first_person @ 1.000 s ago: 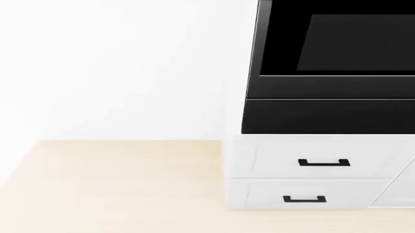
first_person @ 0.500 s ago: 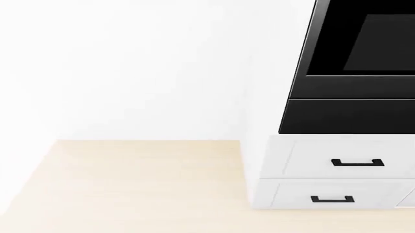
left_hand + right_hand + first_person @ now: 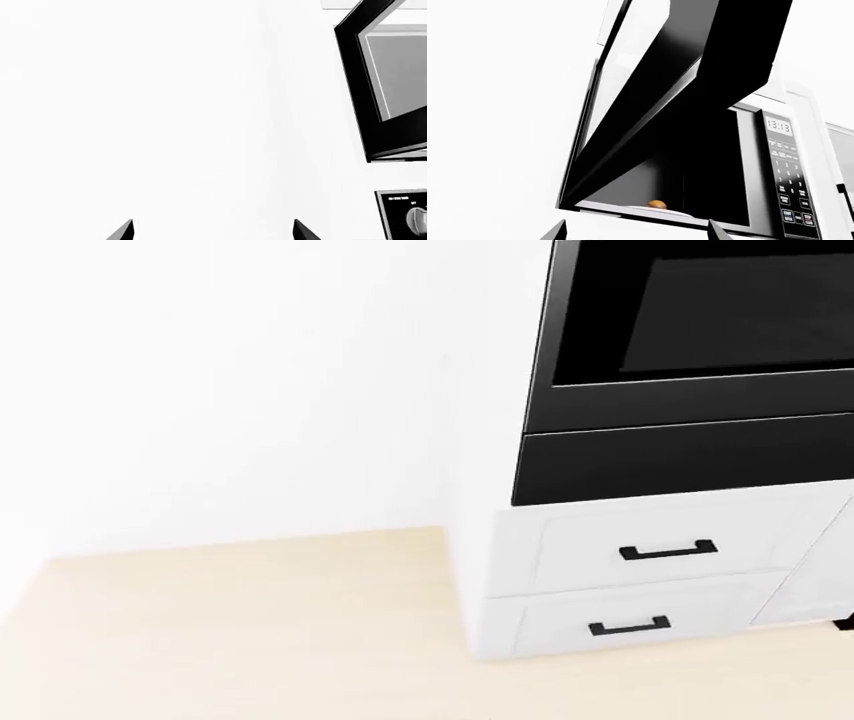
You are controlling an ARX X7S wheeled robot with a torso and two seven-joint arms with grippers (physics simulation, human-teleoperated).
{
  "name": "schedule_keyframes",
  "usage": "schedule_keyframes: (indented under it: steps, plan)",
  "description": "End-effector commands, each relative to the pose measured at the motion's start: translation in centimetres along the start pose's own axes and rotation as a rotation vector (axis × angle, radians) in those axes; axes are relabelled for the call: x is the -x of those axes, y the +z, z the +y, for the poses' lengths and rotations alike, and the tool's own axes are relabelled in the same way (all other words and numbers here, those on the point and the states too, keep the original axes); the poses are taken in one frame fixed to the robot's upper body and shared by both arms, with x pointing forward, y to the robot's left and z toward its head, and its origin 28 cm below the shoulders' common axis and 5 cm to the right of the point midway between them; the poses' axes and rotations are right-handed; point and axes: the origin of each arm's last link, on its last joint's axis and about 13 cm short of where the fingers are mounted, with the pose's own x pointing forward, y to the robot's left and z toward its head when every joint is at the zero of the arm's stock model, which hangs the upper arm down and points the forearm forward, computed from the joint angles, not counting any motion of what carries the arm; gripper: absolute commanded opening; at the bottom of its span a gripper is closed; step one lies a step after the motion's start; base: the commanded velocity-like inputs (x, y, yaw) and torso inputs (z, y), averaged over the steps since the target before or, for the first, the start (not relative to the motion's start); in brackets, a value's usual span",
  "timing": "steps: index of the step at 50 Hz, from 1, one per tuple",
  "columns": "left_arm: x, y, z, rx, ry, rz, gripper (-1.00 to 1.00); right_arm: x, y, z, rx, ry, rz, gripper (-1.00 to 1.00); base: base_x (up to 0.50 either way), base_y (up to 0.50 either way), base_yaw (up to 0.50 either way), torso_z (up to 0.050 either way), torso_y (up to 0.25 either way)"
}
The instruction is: Close the microwave door
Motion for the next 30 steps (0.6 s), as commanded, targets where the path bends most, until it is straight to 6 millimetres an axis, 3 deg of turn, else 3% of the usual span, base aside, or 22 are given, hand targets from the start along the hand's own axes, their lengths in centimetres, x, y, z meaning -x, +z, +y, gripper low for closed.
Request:
schedule_keyframes:
  steps: [1, 4, 25, 30]
  plan:
    - [0.00, -0.08, -0.03, 0.001, -0.002, 0.002, 1.00, -0.17, 0.04, -0.11, 0.026, -0.027, -0.004, 1.00, 0.00, 0.00, 0.00, 0.000, 0.000]
    - [-0.02, -0.09, 0.00, 0.001, -0.002, 0.002, 1.00, -0.37, -0.05, -0.13, 0.041, -0.039, -0.003, 1.00, 0.00, 0.00, 0.00, 0.000, 0.000]
    - [0.04, 0.00, 0.00, 0.000, -0.003, -0.001, 1.00, -0.02, 0.49, -0.29, -0.015, -0.014, -0.016, 1.00, 0.22, 0.47, 0.00, 0.000, 0.000]
    - [0.05, -0.04, -0.01, 0.000, -0.004, -0.001, 1.00, -0.04, 0.53, -0.36, -0.042, -0.012, -0.009, 1.00, 0.50, 0.00, 0.00, 0.000, 0.000]
